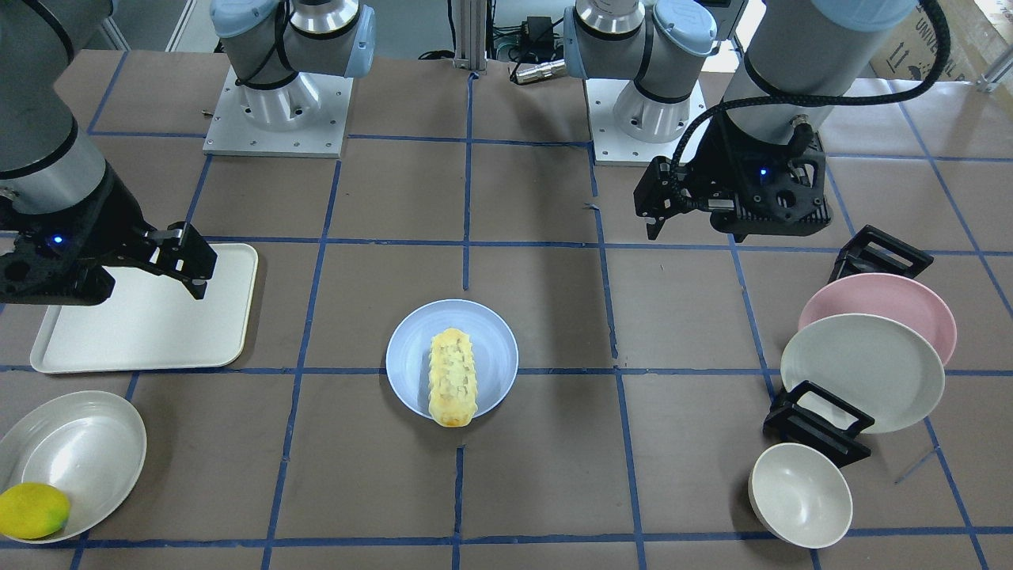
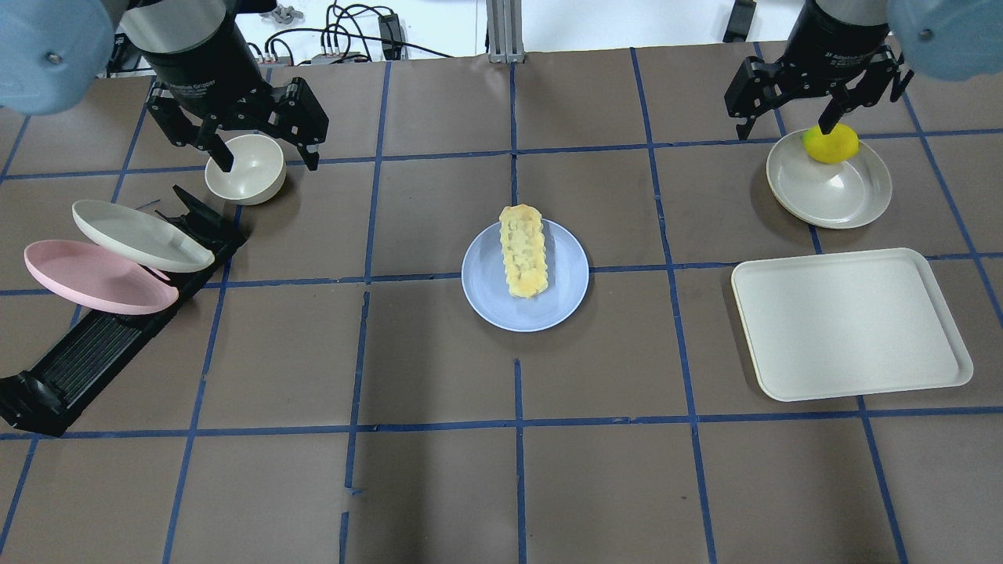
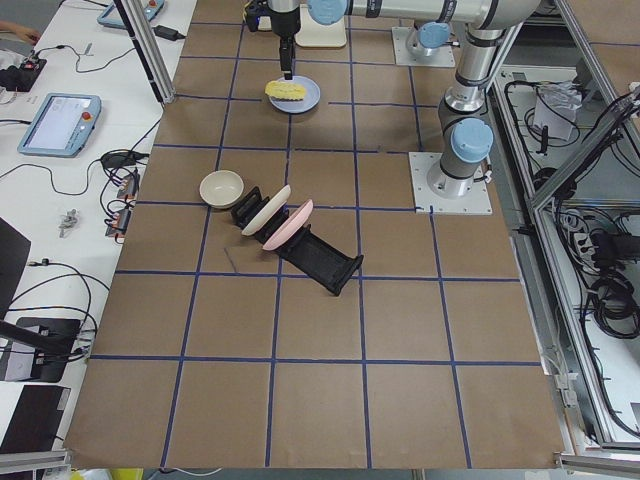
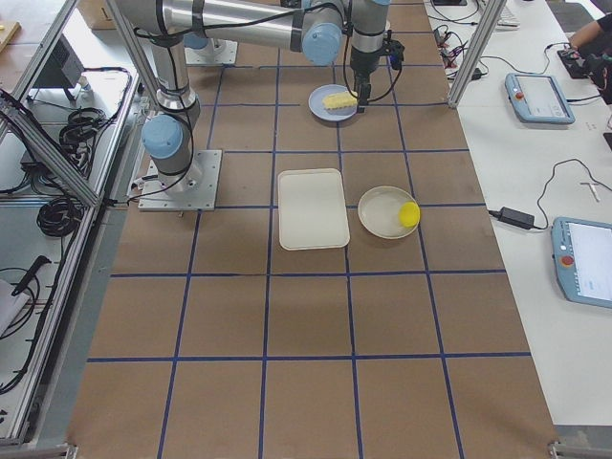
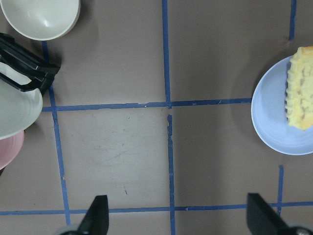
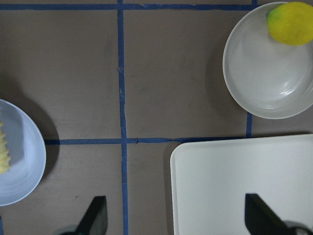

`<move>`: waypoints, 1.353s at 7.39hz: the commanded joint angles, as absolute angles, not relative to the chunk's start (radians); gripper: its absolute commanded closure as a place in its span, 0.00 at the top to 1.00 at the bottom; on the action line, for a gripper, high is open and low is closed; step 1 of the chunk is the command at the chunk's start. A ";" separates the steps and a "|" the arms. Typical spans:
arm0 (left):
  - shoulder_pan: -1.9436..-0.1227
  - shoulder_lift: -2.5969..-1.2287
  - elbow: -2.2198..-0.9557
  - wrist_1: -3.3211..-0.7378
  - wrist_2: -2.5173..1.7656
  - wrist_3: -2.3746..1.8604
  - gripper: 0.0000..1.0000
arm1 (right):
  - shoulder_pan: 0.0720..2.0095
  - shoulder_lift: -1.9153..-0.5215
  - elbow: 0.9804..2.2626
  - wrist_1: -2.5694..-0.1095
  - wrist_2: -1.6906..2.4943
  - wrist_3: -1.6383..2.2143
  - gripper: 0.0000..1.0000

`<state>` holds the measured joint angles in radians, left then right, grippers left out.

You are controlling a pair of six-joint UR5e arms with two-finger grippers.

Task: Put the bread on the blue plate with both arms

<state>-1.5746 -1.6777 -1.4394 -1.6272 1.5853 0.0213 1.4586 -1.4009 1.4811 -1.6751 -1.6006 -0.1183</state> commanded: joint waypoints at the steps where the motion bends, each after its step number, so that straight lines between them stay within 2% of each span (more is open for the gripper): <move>1: -1.575 -1.664 -1.460 -1.620 1.585 0.018 1.00 | 1.460 -1.402 1.485 -1.674 -1.605 -0.115 1.00; 10: -1.575 -1.658 -1.462 -1.617 1.586 0.021 1.00 | 1.459 -1.402 1.493 -1.674 -1.603 -0.117 1.00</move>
